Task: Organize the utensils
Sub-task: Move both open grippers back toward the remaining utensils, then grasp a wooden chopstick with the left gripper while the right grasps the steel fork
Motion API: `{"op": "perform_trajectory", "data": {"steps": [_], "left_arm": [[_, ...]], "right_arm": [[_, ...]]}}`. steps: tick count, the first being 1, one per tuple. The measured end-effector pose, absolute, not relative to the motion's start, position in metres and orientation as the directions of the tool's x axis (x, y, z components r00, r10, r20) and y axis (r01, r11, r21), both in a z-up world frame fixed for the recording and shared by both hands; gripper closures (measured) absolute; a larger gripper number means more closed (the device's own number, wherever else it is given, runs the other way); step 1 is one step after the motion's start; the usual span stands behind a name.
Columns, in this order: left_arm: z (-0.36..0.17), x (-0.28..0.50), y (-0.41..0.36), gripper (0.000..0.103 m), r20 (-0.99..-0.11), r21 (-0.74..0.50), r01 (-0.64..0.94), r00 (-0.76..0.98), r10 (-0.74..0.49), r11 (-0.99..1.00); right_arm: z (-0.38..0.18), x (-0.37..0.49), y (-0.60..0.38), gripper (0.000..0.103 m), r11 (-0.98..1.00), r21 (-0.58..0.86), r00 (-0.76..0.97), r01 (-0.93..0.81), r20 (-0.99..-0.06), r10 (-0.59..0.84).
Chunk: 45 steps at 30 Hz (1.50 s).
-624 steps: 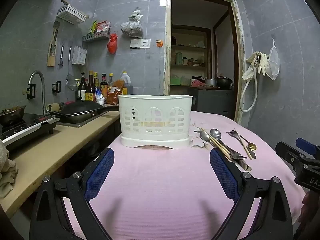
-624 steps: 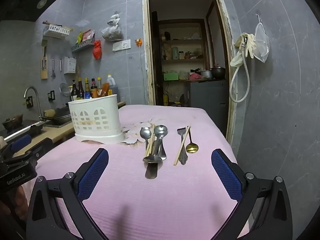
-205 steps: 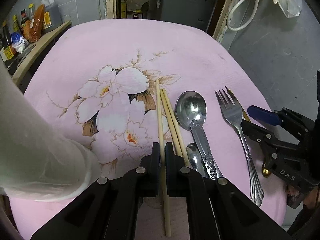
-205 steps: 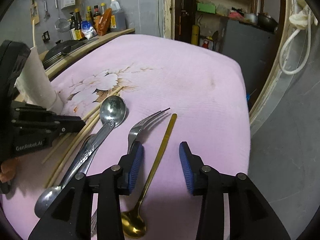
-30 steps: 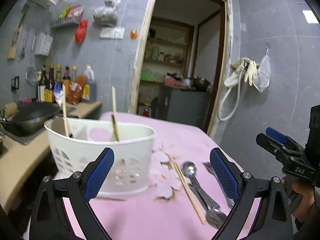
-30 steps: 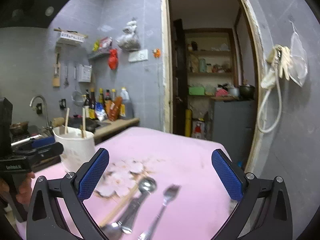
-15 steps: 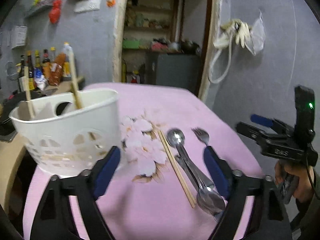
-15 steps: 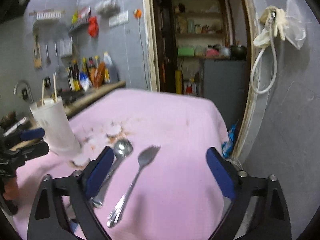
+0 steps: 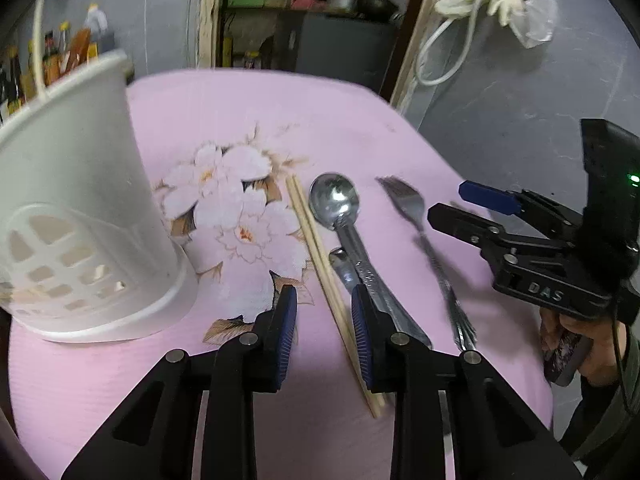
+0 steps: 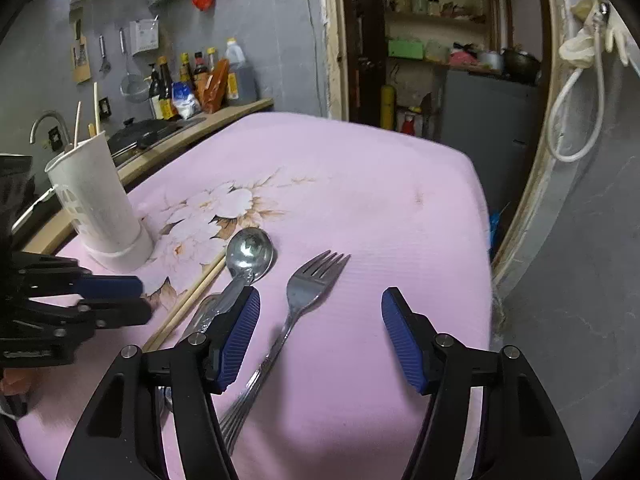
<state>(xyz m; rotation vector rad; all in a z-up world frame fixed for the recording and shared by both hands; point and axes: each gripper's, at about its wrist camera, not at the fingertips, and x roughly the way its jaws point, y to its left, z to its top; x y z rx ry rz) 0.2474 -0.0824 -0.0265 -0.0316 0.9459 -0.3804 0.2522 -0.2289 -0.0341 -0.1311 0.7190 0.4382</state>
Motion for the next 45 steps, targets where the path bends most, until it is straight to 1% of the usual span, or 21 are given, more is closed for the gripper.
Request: {"op": "perform_trajectory", "data": {"steps": [3, 7, 15, 16, 18, 20, 21, 23, 25, 27, 31, 36, 42, 45], "left_arm": [[-0.036, 0.261, -0.084, 0.086, -0.822, -0.198, 0.273, 0.477, -0.311, 0.941], [-0.037, 0.269, -0.084, 0.09, -0.823, -0.217, 0.261, 0.47, -0.32, 0.941], [-0.037, 0.281, -0.086, 0.091, -0.828, -0.23, 0.223, 0.466, -0.311, 0.947], [-0.037, 0.281, -0.088, 0.09, -0.832, -0.226, 0.225, 0.461, -0.308, 0.948], [-0.034, 0.28, -0.09, 0.091, -0.841, -0.197, 0.244, 0.455, -0.292, 0.949], [-0.035, 0.277, -0.091, 0.094, -0.848, -0.191, 0.246, 0.447, -0.287, 0.95], [-0.036, 0.278, -0.092, 0.098, -0.854, -0.19, 0.247, 0.435, -0.284, 0.95], [-0.037, 0.273, -0.092, 0.098, -0.856, -0.184, 0.249, 0.435, -0.279, 0.951], [-0.038, 0.266, -0.091, 0.098, -0.854, -0.174, 0.252, 0.443, -0.274, 0.952], [-0.038, 0.26, -0.09, 0.099, -0.85, -0.171, 0.251, 0.452, -0.271, 0.953], [-0.038, 0.245, -0.081, 0.099, -0.842, -0.176, 0.248, 0.464, -0.276, 0.953], [-0.033, 0.218, -0.06, 0.099, -0.824, -0.211, 0.227, 0.481, -0.298, 0.951], [-0.027, 0.198, -0.054, 0.1, -0.812, -0.153, 0.244, 0.521, -0.262, 0.958], [-0.028, 0.197, -0.053, 0.099, -0.815, -0.15, 0.261, 0.513, -0.269, 0.953]], "right_arm": [[-0.041, 0.263, -0.226, 0.041, 0.891, 0.06, 0.618, -0.45, -0.7, 0.359], [-0.044, 0.269, -0.221, 0.041, 0.886, 0.048, 0.593, -0.461, -0.727, 0.347], [-0.05, 0.281, -0.204, 0.042, 0.872, -0.057, 0.577, -0.486, -0.771, 0.271], [-0.051, 0.283, -0.203, 0.044, 0.87, -0.07, 0.576, -0.489, -0.775, 0.262], [-0.051, 0.283, -0.203, 0.052, 0.867, -0.084, 0.58, -0.492, -0.774, 0.254], [-0.05, 0.281, -0.206, 0.071, 0.864, -0.071, 0.579, -0.499, -0.769, 0.27], [-0.05, 0.279, -0.206, 0.075, 0.861, -0.067, 0.58, -0.505, -0.765, 0.28], [-0.049, 0.274, -0.205, 0.086, 0.855, -0.074, 0.584, -0.513, -0.76, 0.284], [-0.048, 0.268, -0.205, 0.093, 0.852, -0.076, 0.586, -0.518, -0.757, 0.289], [-0.047, 0.264, -0.208, 0.094, 0.853, -0.06, 0.582, -0.519, -0.755, 0.301], [-0.044, 0.255, -0.223, 0.097, 0.857, 0.029, 0.563, -0.515, -0.742, 0.364], [-0.044, 0.234, -0.23, 0.098, 0.84, 0.098, 0.53, -0.533, -0.735, 0.422], [-0.047, 0.214, -0.236, 0.097, 0.824, 0.123, 0.518, -0.552, -0.724, 0.455], [-0.049, 0.218, -0.236, 0.096, 0.828, 0.141, 0.511, -0.543, -0.727, 0.459]]}}
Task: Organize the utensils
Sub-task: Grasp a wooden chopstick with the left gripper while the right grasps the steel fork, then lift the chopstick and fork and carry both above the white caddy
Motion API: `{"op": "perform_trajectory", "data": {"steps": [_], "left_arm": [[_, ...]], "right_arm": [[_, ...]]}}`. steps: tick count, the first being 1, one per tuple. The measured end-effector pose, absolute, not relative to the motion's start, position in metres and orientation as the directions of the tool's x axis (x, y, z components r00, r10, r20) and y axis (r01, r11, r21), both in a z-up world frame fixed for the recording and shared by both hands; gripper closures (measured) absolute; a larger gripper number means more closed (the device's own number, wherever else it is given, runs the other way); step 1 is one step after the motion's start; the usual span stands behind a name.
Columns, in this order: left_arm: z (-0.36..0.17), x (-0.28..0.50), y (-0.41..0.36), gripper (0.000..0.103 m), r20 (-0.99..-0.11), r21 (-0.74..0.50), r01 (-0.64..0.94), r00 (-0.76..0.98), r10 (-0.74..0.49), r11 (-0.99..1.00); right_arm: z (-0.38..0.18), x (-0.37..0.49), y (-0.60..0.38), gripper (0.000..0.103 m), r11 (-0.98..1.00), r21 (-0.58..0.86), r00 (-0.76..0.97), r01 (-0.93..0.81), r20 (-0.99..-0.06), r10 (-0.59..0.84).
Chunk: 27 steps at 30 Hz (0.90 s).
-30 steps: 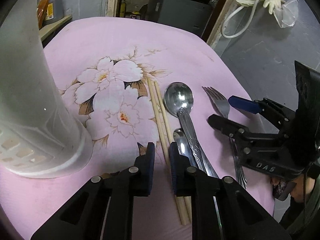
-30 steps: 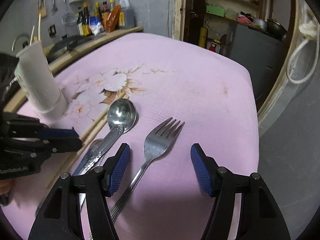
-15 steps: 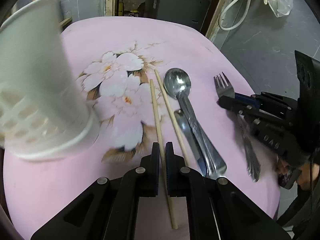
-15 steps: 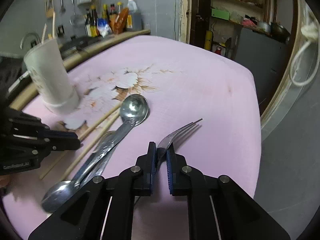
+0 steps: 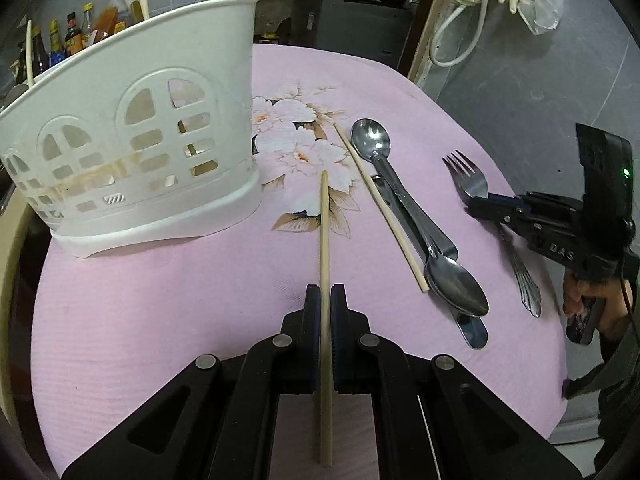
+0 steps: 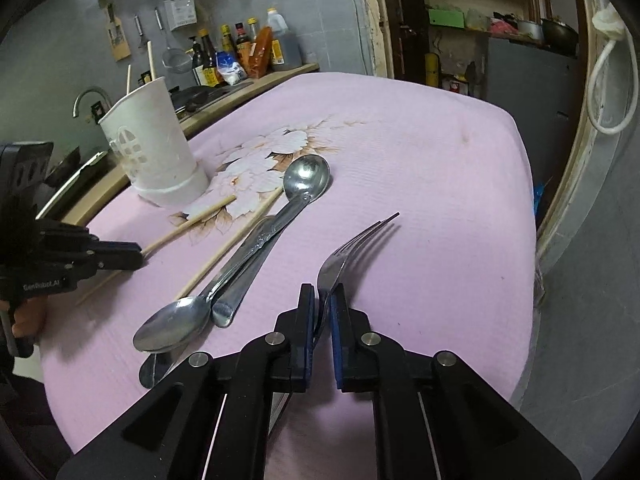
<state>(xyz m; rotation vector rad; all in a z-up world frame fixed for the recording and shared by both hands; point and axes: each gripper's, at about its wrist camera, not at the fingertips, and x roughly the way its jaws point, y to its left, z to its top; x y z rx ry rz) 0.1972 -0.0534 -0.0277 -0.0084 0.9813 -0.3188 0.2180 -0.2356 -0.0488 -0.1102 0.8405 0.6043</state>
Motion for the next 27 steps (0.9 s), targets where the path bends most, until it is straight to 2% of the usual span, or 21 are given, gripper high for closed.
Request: {"op": "perform_trajectory", "data": {"steps": [3, 5, 11, 13, 15, 16, 22, 27], "left_arm": [[-0.029, 0.196, -0.053, 0.099, -0.828, -0.142, 0.282, 0.491, -0.27, 0.949], [-0.029, 0.197, -0.056, 0.099, -0.842, -0.125, 0.3, 0.472, -0.261, 0.946], [-0.031, 0.215, -0.065, 0.097, -0.879, -0.104, 0.353, 0.405, -0.252, 0.93], [-0.032, 0.222, -0.067, 0.097, -0.885, -0.117, 0.355, 0.387, -0.26, 0.927], [-0.032, 0.226, -0.067, 0.097, -0.886, -0.131, 0.348, 0.378, -0.267, 0.928], [-0.032, 0.227, -0.066, 0.097, -0.887, -0.136, 0.346, 0.375, -0.269, 0.929], [-0.031, 0.219, -0.064, 0.1, -0.873, -0.129, 0.343, 0.405, -0.271, 0.93], [-0.026, 0.203, -0.042, 0.1, -0.81, -0.221, 0.297, 0.474, -0.345, 0.929]], "right_arm": [[-0.049, 0.222, -0.229, 0.089, 0.828, 0.128, 0.51, -0.547, -0.733, 0.45], [-0.048, 0.226, -0.22, 0.078, 0.816, 0.128, 0.496, -0.563, -0.738, 0.458], [-0.051, 0.24, -0.217, 0.075, 0.797, 0.199, 0.445, -0.57, -0.741, 0.502], [-0.052, 0.244, -0.222, 0.077, 0.793, 0.239, 0.432, -0.56, -0.733, 0.526], [-0.053, 0.247, -0.225, 0.093, 0.809, 0.247, 0.438, -0.534, -0.737, 0.514], [-0.054, 0.248, -0.225, 0.097, 0.817, 0.243, 0.444, -0.524, -0.74, 0.505], [-0.051, 0.243, -0.228, 0.099, 0.831, 0.251, 0.483, -0.497, -0.716, 0.505], [-0.034, 0.224, -0.229, 0.1, 0.836, 0.221, 0.565, -0.503, -0.648, 0.511]]}}
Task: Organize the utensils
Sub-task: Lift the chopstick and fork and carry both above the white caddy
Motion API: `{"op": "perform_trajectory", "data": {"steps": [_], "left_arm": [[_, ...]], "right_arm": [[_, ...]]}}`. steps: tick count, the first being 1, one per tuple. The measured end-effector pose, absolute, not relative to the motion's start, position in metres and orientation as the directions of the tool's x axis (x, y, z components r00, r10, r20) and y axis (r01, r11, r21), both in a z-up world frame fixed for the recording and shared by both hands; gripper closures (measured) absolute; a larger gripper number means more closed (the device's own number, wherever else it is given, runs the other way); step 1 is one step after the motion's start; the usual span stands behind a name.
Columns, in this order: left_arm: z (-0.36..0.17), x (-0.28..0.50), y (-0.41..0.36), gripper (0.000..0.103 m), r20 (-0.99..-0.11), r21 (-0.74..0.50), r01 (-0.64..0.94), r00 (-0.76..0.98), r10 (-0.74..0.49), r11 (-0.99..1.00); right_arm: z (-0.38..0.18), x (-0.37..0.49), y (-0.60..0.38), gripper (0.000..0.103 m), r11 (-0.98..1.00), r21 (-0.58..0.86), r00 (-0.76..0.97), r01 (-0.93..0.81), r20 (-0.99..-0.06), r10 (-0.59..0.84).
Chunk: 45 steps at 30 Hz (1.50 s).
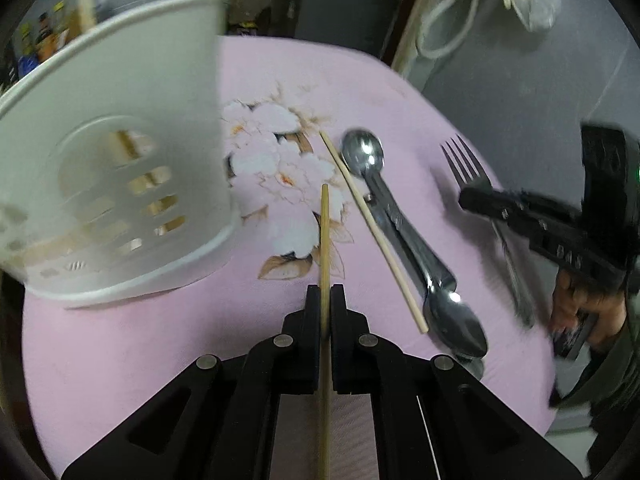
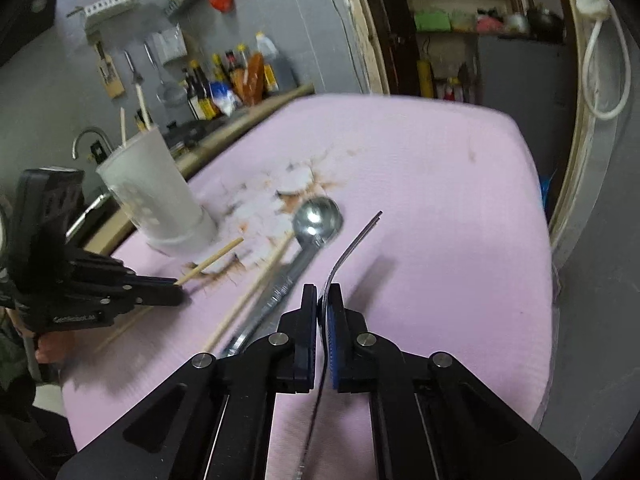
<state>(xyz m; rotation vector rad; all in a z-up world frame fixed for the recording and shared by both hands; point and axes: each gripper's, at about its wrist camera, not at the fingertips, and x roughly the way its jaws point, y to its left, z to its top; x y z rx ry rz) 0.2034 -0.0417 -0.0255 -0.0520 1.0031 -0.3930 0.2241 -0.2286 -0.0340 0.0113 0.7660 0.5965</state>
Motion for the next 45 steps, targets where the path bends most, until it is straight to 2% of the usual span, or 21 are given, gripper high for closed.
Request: {"op": "perform_trajectory", "data": {"steps": [5, 13, 24, 34, 45], "left_arm": [[-0.014, 0.185, -0.022, 0.1, -0.703, -0.296, 0.267, 0.59, -0.398, 0.917], [0.014, 0.166, -0.01, 0.1, -0.491, -0.3, 0.29, 0.77, -0.408, 0.909], [0.041, 0.146, 0.019, 0.1, -0.332, -0.355, 0.248, 0.868, -0.37, 0.901], [0.078, 0.155, 0.057, 0.1, -0.169, -0.38, 0.198, 0.946, -0.278, 0.904], [0.108, 0.174, 0.102, 0.1, -0.09, -0.293, 0.107, 0.986, -0.139, 0.95]], "right_arm": [[-0.019, 0.202, -0.221, 0.101, 0.842, 0.166, 0.651, -0.514, -0.563, 0.509], [-0.006, 0.175, -0.207, 0.101, 0.865, 0.044, 0.764, -0.5, -0.448, 0.464], [0.014, 0.155, -0.199, 0.101, 0.868, 0.031, 0.818, -0.496, -0.321, 0.478], [0.056, 0.161, -0.169, 0.101, 0.816, 0.079, 0.801, -0.573, -0.159, 0.578], [0.102, 0.185, -0.111, 0.101, 0.769, 0.055, 0.77, -0.637, -0.001, 0.638]]}}
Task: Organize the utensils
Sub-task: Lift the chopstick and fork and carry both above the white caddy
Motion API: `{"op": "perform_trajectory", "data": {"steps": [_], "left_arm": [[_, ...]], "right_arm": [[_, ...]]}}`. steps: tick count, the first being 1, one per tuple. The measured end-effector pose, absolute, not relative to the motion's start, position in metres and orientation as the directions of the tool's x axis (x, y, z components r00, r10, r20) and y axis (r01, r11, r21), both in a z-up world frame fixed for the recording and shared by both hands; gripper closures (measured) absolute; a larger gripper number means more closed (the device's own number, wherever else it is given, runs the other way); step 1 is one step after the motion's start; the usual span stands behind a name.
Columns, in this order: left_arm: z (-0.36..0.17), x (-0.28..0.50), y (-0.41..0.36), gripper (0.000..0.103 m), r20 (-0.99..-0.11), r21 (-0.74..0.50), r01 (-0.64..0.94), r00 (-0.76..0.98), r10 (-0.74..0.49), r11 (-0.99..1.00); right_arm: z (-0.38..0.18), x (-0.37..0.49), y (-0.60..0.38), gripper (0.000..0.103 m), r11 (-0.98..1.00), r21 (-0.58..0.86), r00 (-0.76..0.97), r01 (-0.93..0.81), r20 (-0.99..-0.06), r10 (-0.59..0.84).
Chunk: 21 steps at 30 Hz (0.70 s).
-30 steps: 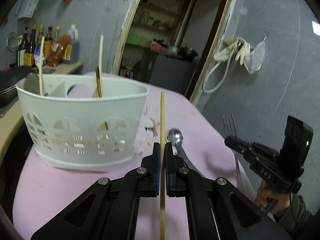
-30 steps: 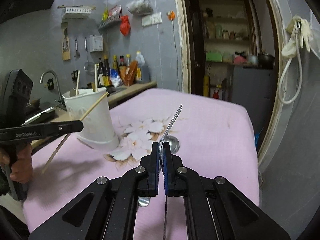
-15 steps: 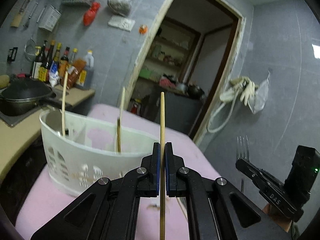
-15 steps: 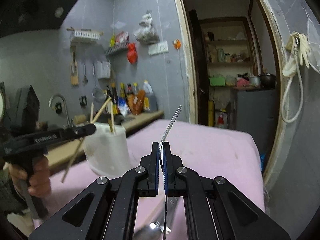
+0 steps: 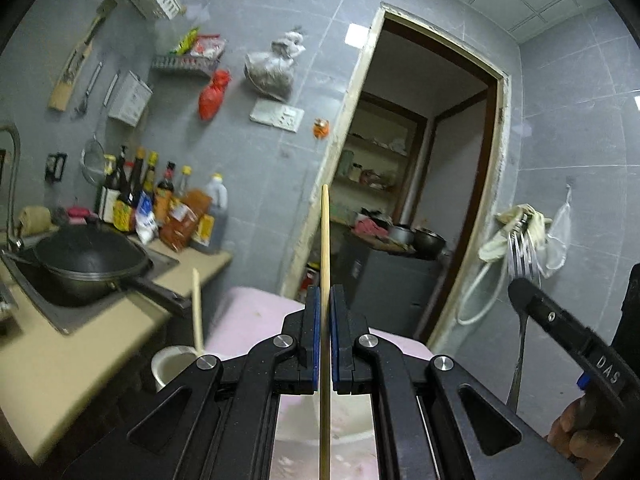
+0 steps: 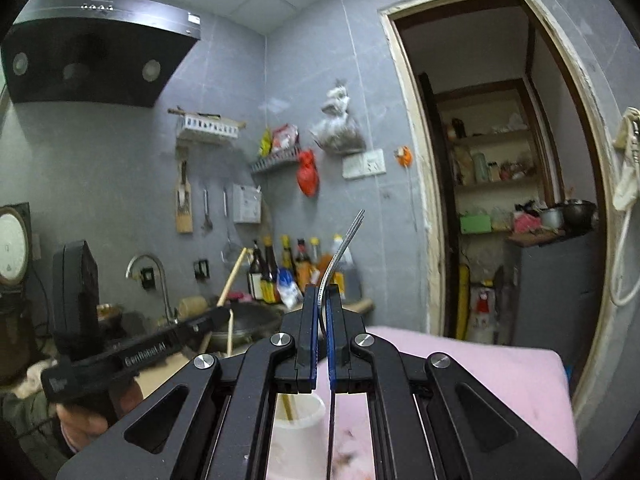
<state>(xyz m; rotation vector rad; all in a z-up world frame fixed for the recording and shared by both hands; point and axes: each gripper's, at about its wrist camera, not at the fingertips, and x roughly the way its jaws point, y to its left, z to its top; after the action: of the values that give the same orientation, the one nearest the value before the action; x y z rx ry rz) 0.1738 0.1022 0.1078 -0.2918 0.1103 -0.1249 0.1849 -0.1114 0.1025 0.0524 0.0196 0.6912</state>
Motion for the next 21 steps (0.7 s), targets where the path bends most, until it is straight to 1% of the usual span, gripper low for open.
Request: {"op": "perform_trajectory", "data": {"steps": [3, 7, 14, 19, 21], "left_arm": [[0.112, 0.181, 0.114, 0.1, -0.075, -0.27, 0.067, 0.993, -0.09, 0.96], [0.114, 0.192, 0.137, 0.1, -0.047, -0.279, 0.015, 0.998, -0.03, 0.96], [0.106, 0.211, 0.181, 0.1, -0.01, -0.378, -0.046, 0.999, 0.046, 0.925], [0.092, 0.217, 0.197, 0.1, -0.004, -0.456, -0.067, 0.997, 0.074, 0.887], [0.089, 0.217, 0.197, 0.1, 0.005, -0.46, -0.074, 0.996, 0.085, 0.885]], "right_arm": [[0.108, 0.193, -0.095, 0.101, 0.764, 0.053, 0.766, -0.643, 0.032, 0.643], [0.111, 0.204, -0.077, 0.101, 0.764, 0.079, 0.768, -0.64, 0.09, 0.634], [0.102, 0.22, -0.055, 0.101, 0.782, 0.103, 0.784, -0.614, 0.192, 0.59], [0.086, 0.228, -0.05, 0.101, 0.809, 0.099, 0.809, -0.58, 0.189, 0.557], [0.082, 0.231, -0.049, 0.101, 0.812, 0.101, 0.813, -0.575, 0.184, 0.553]]}}
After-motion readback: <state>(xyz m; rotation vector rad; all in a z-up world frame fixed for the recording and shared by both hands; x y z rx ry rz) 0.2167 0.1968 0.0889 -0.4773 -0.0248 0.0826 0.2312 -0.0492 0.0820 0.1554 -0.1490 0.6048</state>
